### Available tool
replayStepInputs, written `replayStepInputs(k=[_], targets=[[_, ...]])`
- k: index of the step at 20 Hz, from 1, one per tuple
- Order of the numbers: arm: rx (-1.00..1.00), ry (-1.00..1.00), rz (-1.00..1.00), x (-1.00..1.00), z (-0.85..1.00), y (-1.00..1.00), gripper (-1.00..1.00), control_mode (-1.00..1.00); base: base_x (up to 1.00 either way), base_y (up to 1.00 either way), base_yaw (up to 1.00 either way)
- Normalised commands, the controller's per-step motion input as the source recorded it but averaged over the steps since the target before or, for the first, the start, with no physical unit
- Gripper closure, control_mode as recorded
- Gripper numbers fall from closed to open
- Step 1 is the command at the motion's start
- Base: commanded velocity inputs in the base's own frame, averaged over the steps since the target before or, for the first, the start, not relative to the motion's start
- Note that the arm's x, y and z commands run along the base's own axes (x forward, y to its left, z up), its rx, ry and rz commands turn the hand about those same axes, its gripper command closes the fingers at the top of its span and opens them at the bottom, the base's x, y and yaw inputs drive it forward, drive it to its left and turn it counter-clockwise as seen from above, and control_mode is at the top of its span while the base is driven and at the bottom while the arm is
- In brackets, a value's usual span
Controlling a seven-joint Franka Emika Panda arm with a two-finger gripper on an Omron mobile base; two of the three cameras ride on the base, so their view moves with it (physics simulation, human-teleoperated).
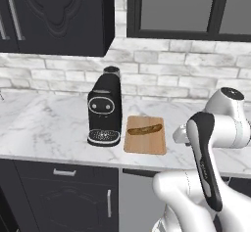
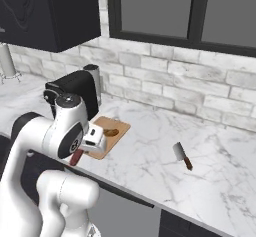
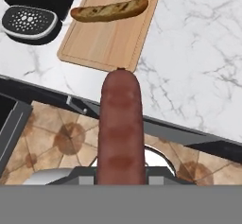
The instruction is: Retrieve the sausage and cheese from the fridge and place them on the cutting board on the counter.
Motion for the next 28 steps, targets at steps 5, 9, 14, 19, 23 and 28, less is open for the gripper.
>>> replayStepInputs(k=[5,9,14,19,23,28], targets=[[-0.11,-0.01,0.31,0.23,-0.26,0.05,1.00,-1.00,0.00,0.00,0.00],[-0.02,-0.03,0.24,0.25,-0.30,0.09,1.00,-1.00,0.00,0.00,0.00],[0.02,-0.08,0.05,0.29,-0.16,0.19,1.00,-1.00,0.00,0.00,0.00],[-0.01,0.00,0.14,0.40,-0.07,0.24,1.00,-1.00,0.00,0.00,0.00],[-0.10,0.15,0.26,0.46,-0.09,0.20,1.00,-1.00,0.00,0.00,0.00],[-0.03,0.17,0.37,0.37,-0.10,0.02,1.00,-1.00,0.00,0.00,0.00]])
